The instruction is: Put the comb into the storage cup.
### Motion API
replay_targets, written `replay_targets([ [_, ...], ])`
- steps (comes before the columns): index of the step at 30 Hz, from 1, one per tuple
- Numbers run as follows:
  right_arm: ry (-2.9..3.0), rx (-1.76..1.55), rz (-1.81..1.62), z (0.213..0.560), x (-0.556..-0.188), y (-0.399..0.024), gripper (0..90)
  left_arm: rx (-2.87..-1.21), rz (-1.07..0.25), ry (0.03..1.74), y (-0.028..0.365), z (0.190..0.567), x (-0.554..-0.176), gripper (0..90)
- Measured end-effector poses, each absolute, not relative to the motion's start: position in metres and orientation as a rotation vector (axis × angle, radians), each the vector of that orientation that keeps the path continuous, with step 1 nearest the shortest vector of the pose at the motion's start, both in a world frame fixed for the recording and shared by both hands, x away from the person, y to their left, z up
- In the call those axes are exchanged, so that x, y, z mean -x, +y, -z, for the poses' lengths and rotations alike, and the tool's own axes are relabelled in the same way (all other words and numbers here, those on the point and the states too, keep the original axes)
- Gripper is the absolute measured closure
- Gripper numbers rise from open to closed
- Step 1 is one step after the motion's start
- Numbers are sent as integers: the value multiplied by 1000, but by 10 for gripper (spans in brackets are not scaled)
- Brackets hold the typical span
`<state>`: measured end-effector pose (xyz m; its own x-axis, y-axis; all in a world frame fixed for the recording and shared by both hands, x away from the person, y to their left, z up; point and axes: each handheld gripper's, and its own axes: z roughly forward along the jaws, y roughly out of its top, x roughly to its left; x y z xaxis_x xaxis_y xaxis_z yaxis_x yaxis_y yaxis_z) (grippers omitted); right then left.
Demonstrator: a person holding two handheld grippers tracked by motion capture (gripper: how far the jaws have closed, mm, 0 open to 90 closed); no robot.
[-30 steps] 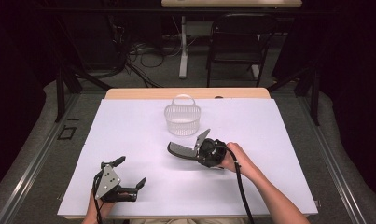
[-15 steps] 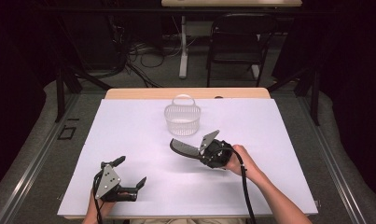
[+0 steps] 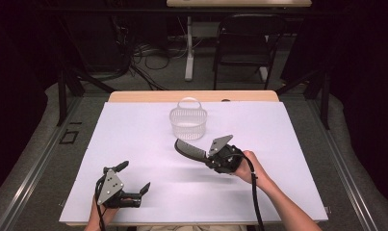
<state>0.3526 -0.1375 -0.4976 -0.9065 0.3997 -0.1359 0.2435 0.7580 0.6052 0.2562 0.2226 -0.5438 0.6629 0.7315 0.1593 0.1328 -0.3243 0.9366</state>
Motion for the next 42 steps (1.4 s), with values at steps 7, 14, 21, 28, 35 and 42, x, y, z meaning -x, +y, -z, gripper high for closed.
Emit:
replay_targets([
  [7,2661,-518,-931,498,-351,-144,725,-1832,-708,688,222,544,-256,2],
  [14,2634,-554,-975,497,-352,-151,724,-1826,-710,695,223,544,-256,3],
  [21,2608,-574,-1015,495,-352,-155,724,-1826,-714,697,224,544,-255,3],
  [28,2582,-576,-1039,493,-352,-157,724,-1830,-717,691,224,544,-255,4],
  [35,2543,-598,-1073,492,-353,-160,724,-1830,-720,690,224,544,-254,3],
  [42,2504,-623,-1107,490,-354,-166,724,-1833,-717,684,222,544,-256,3],
])
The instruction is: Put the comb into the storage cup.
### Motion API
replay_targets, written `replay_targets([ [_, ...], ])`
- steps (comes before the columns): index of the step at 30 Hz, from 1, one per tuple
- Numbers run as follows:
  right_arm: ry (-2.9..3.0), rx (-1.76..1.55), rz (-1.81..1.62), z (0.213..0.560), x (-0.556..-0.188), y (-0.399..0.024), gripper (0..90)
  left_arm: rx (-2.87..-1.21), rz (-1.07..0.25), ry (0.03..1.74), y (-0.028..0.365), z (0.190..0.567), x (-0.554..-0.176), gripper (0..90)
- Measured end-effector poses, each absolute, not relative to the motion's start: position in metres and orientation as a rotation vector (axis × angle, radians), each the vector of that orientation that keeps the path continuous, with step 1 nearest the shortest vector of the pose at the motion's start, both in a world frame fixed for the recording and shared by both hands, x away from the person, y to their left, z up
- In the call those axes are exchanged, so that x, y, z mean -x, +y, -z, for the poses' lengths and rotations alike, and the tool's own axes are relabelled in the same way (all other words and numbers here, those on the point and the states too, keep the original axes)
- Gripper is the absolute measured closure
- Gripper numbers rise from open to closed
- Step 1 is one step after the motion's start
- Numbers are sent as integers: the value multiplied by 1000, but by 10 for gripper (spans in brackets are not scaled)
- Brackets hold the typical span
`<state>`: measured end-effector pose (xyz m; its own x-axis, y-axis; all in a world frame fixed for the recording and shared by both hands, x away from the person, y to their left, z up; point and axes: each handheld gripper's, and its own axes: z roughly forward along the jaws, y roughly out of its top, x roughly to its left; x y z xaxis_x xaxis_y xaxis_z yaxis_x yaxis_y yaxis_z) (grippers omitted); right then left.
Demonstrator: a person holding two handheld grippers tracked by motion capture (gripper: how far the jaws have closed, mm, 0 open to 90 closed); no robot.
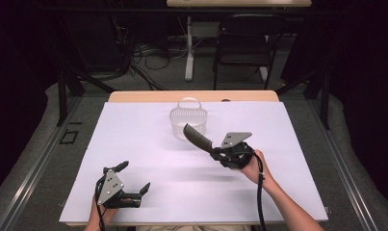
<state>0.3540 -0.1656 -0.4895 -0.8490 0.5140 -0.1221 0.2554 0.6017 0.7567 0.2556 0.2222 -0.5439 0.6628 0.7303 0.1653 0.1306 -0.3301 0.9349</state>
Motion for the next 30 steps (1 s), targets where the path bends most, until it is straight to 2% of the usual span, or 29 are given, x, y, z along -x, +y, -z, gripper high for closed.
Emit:
replay_targets([
  [30,2402,-672,-1153,486,-363,-180,724,-1826,-707,692,224,544,-256,3],
])
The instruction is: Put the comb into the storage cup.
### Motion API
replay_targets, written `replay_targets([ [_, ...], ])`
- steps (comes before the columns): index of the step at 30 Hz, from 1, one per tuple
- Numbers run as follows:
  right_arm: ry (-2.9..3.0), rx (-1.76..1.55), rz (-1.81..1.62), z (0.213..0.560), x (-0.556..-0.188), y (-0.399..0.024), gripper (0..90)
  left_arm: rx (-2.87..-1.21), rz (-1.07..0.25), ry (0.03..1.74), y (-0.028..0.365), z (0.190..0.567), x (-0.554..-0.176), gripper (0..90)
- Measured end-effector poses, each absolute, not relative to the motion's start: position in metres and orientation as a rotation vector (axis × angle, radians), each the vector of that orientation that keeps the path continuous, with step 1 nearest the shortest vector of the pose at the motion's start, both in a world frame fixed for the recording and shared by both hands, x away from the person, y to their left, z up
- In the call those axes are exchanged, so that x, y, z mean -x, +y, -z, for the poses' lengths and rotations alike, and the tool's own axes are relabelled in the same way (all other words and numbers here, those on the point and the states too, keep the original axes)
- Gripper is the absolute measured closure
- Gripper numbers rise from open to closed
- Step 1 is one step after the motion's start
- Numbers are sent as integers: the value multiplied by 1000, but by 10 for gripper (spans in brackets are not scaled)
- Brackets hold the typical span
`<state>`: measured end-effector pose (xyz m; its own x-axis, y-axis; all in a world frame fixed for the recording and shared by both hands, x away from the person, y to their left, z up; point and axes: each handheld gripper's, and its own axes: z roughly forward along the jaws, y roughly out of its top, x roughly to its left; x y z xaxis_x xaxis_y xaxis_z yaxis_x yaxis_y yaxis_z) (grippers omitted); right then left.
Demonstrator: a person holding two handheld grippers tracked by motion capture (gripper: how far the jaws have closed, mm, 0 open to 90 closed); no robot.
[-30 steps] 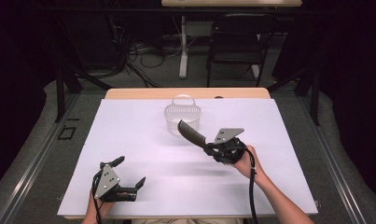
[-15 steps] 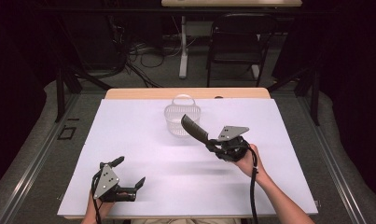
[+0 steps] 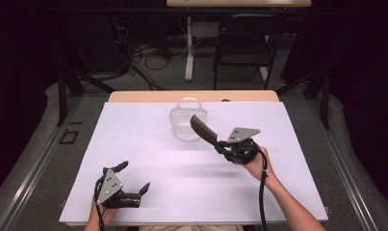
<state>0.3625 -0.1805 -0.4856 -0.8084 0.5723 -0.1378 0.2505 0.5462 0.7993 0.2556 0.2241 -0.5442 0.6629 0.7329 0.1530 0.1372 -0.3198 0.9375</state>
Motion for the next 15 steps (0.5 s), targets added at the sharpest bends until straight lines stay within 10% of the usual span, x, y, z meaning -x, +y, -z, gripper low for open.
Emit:
replay_targets([
  [15,2315,-693,-1168,481,-367,-187,724,-1823,-711,693,226,544,-253,3],
])
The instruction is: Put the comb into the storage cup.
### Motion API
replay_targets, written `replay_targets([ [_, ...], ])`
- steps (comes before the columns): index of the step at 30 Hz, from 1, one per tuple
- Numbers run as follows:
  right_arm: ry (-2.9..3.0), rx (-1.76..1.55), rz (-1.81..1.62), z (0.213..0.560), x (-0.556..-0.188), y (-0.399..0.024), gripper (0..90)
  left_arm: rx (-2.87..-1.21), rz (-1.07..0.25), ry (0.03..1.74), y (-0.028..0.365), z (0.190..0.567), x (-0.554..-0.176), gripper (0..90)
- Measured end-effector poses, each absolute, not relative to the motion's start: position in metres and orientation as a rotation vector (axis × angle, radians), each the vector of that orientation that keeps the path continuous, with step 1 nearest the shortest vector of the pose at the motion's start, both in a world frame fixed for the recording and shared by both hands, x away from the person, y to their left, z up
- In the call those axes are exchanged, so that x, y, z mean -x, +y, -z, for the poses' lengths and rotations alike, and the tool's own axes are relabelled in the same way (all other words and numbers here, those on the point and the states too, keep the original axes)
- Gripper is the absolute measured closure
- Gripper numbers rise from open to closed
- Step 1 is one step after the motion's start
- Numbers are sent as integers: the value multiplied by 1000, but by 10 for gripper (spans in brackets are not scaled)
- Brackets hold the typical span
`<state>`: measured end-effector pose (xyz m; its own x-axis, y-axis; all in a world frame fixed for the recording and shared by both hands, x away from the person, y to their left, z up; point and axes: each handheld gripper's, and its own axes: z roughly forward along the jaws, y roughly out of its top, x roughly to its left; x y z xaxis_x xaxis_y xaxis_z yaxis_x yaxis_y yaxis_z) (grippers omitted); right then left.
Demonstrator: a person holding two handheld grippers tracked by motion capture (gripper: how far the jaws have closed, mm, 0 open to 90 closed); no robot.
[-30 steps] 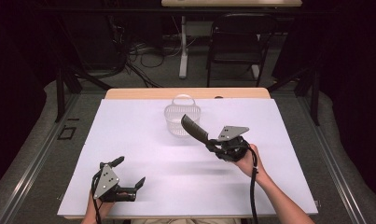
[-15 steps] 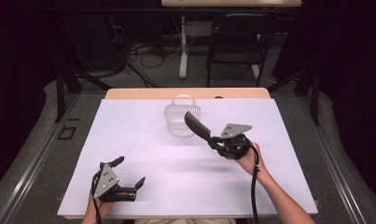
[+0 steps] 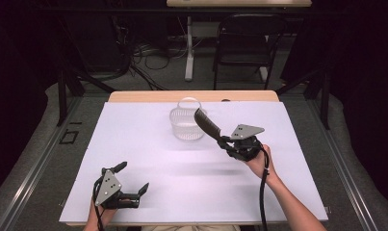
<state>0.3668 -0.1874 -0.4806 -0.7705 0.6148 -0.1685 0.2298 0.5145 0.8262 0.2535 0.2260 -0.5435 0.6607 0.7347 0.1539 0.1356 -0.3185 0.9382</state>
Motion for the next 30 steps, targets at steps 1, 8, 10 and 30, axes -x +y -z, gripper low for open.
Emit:
replay_targets([
  [1,2311,-694,-1168,480,-367,-188,724,-1822,-710,692,226,544,-253,3],
  [8,2294,-702,-1171,480,-370,-192,724,-1824,-708,691,225,544,-254,4],
  [10,2289,-699,-1170,480,-370,-192,724,-1826,-708,690,225,544,-254,4],
  [30,2220,-672,-1170,476,-373,-191,724,-1832,-710,686,224,545,-255,4],
])
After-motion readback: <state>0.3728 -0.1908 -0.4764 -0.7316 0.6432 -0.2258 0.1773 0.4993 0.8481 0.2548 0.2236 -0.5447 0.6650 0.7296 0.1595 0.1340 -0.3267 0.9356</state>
